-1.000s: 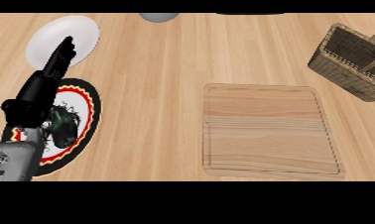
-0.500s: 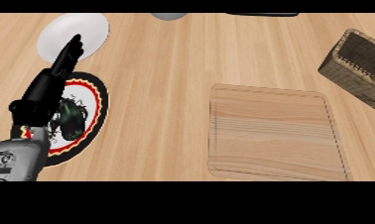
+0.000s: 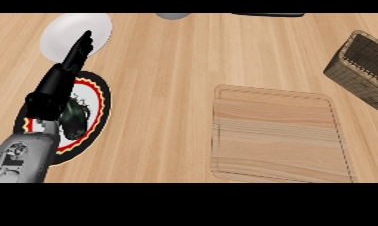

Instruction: Pick the cupcake from the cutting board and place it in the basket

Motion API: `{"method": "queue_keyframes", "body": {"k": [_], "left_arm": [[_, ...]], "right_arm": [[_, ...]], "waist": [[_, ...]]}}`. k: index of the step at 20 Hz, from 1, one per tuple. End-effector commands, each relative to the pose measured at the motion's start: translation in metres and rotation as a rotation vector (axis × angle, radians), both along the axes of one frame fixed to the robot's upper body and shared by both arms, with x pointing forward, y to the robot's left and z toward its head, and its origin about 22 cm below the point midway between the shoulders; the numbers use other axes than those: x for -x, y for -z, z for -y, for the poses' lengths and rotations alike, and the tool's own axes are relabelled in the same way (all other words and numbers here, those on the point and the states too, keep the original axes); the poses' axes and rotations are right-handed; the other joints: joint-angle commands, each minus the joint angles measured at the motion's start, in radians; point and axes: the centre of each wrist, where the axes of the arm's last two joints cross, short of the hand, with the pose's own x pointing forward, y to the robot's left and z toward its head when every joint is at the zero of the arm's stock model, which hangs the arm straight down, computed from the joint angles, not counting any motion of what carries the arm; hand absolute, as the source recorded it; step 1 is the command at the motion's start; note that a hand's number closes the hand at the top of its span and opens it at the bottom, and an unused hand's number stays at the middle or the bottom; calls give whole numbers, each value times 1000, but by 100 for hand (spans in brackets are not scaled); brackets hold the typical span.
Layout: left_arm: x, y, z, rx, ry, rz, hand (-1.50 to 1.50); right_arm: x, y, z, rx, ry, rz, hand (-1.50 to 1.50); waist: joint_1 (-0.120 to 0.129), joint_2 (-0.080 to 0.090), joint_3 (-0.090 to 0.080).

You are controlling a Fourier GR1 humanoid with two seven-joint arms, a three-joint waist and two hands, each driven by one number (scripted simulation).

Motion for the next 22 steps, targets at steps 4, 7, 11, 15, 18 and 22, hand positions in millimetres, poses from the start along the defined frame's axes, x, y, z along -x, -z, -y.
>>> {"method": "queue_keyframes", "body": {"k": [4, 7, 11, 15, 18, 22], "left_arm": [[-2, -3, -8, 7, -13, 7, 0], [7, 9, -7, 5, -35, -2, 0], [13, 3, -23, 1, -24, 4, 0], [6, 7, -7, 1, -29, -4, 0], [16, 19, -18, -1, -29, 7, 0], [-2, 1, -19, -4, -34, 10, 0]], "right_arm": [[-50, 3, -44, 11, -31, -178, 150], [-61, 8, -46, -5, -16, -249, 150], [-46, 13, -25, 172, 43, -391, 150], [-58, 16, -38, 284, 77, -448, 150], [-67, 27, -44, 368, 34, -488, 150], [-70, 19, -35, 235, -42, -498, -150]], "waist": [[-9, -4, 1], [-21, -6, 1], [-17, -4, 2], [-29, -5, 2], [-27, -5, 2], [-30, -3, 2]]}}
